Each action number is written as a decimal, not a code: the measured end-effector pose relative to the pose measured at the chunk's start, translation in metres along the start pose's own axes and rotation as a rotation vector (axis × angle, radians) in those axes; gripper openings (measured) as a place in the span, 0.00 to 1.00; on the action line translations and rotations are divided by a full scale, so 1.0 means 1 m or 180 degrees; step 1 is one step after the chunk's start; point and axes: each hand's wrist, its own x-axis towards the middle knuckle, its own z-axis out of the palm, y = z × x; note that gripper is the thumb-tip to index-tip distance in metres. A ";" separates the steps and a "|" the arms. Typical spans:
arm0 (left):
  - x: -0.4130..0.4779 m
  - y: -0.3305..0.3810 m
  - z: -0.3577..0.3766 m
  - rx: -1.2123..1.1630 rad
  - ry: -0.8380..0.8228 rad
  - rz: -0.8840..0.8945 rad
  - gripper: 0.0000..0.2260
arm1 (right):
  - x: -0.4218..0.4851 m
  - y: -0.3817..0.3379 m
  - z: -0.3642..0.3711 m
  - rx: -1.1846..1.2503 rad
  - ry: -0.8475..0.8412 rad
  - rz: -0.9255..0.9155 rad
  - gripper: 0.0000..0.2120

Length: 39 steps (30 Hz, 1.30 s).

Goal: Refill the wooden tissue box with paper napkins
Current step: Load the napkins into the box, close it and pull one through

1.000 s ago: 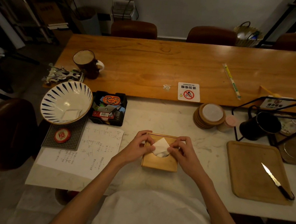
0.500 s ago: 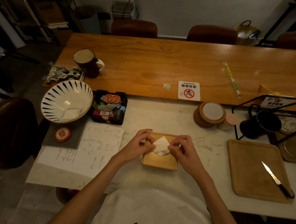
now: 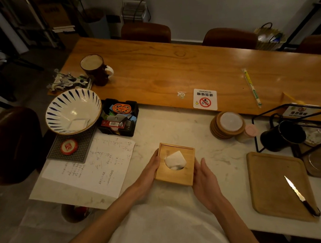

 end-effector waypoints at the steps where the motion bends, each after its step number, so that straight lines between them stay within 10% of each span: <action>1: 0.000 -0.001 0.001 0.0114 -0.0011 0.0000 0.28 | 0.001 0.000 0.003 -0.0071 -0.0008 -0.0056 0.23; 39: 0.129 0.112 -0.011 0.0830 0.0554 0.0318 0.22 | 0.136 -0.100 0.037 -0.0698 0.0213 -0.0536 0.21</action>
